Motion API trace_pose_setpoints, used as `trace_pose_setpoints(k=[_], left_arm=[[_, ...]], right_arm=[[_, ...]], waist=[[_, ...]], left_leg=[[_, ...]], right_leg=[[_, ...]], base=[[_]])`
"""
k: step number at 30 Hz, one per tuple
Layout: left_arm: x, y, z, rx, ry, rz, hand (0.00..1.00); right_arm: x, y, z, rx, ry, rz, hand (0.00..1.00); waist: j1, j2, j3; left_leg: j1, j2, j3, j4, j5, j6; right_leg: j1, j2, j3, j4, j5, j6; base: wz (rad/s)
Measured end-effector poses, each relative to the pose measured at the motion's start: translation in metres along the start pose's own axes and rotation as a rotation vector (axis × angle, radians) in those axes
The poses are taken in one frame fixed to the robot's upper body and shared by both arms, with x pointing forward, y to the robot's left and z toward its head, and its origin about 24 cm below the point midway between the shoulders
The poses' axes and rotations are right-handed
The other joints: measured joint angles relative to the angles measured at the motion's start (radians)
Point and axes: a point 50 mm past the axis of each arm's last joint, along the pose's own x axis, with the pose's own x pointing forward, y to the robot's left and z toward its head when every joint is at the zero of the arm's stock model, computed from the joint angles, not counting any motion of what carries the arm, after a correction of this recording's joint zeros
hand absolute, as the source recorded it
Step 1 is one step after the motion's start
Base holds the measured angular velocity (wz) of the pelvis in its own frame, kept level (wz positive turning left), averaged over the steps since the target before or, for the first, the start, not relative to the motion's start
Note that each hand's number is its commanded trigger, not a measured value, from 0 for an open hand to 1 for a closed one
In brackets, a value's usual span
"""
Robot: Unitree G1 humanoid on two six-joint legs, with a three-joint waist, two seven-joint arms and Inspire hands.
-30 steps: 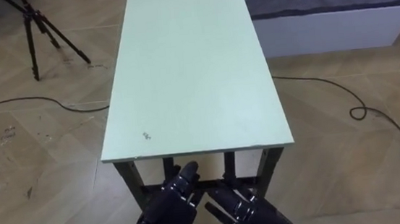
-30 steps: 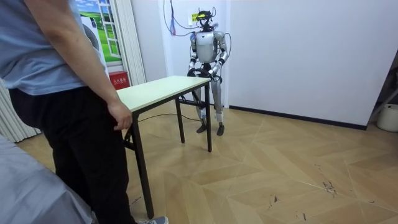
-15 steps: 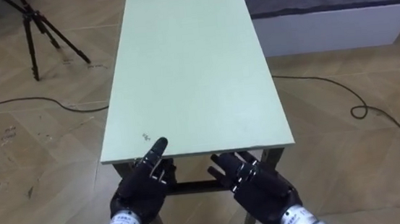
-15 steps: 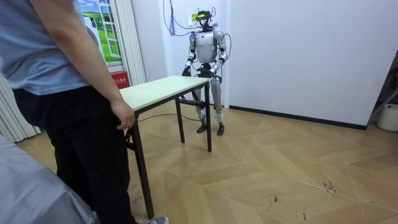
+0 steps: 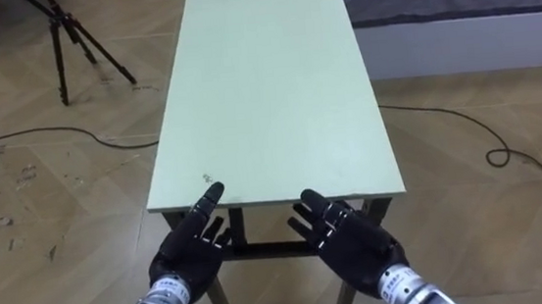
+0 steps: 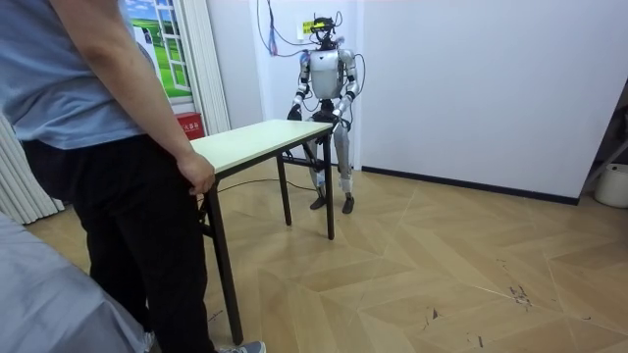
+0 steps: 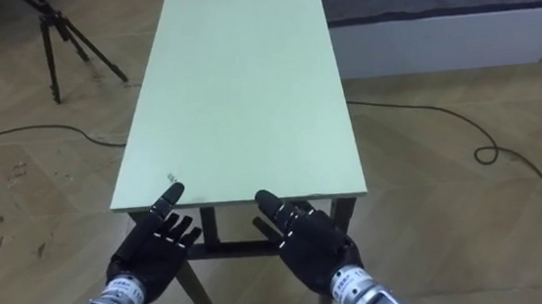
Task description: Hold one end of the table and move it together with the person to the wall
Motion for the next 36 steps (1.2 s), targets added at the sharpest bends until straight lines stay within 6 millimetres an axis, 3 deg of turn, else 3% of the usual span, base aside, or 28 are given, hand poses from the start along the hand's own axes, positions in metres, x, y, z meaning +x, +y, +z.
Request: trace_pose_setpoints(k=[9,13,18,30,36], left_arm=[[0.0,0.001,-0.001,-0.006,0.012,0.006,0.0],[0.001,-0.002,-0.001,-0.099,0.013,-0.011,0.0],[0.002,-0.007,0.002,-0.124,-0.007,-0.02,0.0],[0.009,-0.026,0.005,-0.136,-0.018,-0.059,0.0],[0.01,-0.03,0.008,-0.178,-0.023,-0.051,0.0]], right_arm=[[0.004,-0.002,0.01,0.138,-0.068,-0.029,0.0],[0.003,-0.003,0.023,0.25,-0.152,-0.047,0.0],[0.008,0.002,0.017,0.302,-0.155,-0.043,0.0],[0.012,0.006,0.021,0.355,-0.188,-0.046,0.0],[0.013,0.008,0.02,0.36,-0.192,-0.036,0.0]], waist=[[-0.001,0.012,-0.0023],[-0.007,0.015,-0.0048],[-0.027,0.022,-0.0096],[-0.01,0.036,-0.0056],[-0.024,0.035,-0.0055]], left_leg=[[-0.003,0.001,0.001,0.001,0.0,0.0],[-0.01,0.0,0.0,0.002,0.0,0.0],[-0.01,0.0,-0.001,0.002,0.0,0.0],[-0.016,0.001,0.001,0.002,0.0,0.0],[-0.028,0.001,0.001,0.007,0.0,0.0]], right_leg=[[-0.002,0.0,-0.001,0.0,0.0,-0.001],[-0.01,-0.001,-0.001,0.003,0.001,0.0],[-0.012,-0.001,-0.002,0.006,0.002,-0.002],[-0.031,0.002,0.017,0.018,0.004,-0.004],[-0.036,0.002,0.014,0.017,0.004,-0.004]], base=[[0.0],[-0.01],[0.0],[-0.03],[0.01]])
